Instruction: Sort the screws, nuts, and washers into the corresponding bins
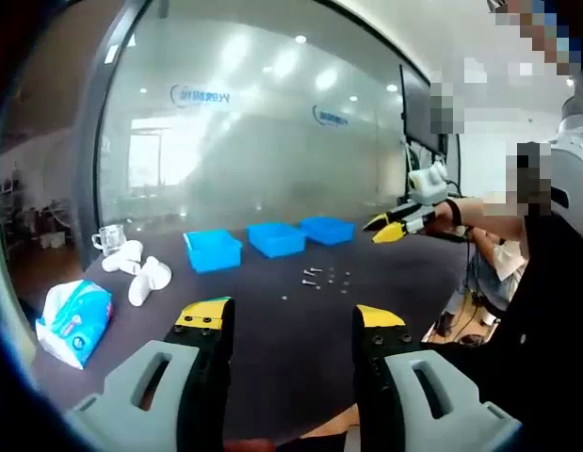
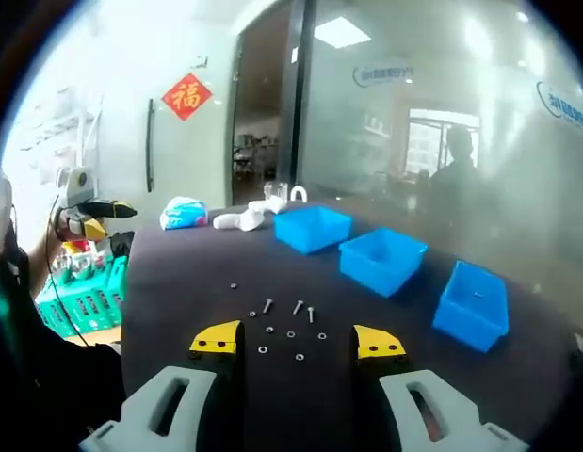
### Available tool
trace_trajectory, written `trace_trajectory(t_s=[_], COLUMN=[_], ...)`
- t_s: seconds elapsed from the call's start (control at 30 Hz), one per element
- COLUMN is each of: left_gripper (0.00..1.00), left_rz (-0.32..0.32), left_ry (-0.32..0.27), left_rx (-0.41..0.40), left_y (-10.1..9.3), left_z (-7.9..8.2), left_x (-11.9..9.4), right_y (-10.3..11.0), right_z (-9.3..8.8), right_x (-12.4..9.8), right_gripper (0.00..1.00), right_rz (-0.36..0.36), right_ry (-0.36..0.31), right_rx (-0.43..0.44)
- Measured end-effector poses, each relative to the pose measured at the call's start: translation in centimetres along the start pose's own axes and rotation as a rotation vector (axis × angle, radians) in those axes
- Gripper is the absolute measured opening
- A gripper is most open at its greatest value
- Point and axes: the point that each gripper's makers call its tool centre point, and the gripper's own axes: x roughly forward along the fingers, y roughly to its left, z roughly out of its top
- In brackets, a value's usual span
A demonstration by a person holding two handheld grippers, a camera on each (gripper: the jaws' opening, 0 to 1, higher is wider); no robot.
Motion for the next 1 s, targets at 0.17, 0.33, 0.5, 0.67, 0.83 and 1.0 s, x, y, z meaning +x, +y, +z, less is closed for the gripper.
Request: trace_trajectory(t_s=[0.17,0.33,0.5,0.67,0.83,1.0], left_gripper=[0.5,0.5,0.5,0.5,0.5,0.5], left_rz=[0.002,0.007,0.01,0.019,0.023,0.032], left_ry=[-0.001,-0.003,-0.001,-0.003,-0.003,-0.006], left_rx=[-0.004,-0.011,-0.021,-0.029,-0.034,-0.04], left_y=[0.0,0.2,0.2,0.3,0.3,0.5], left_z=[-0.1,-0.2,-0.5,-0.7,-0.8,-0.9], left_x=[-0.1,-0.3,-0.3,-0.5,-0.7,-0.9], right_y=[0.3,0.4,-0.3,0.0,-0.7,-1.7], right_z=[-0.1,-0.2,-0.7,-1.5,-2.2,-2.4], right_x=[1.6,3.2,5.3,7.0,8.8,10.2], right_gripper=[0.4,0.37,0.36,0.35,0.32,0.28], right_rz=[0.032,0.049,0.073,0.109,0.127,0.131], right_ry=[0.051,0.109,0.177,0.249,0.309,0.354], right_rx=[0.004,-0.007,-0.024,-0.039,-0.064,-0.084])
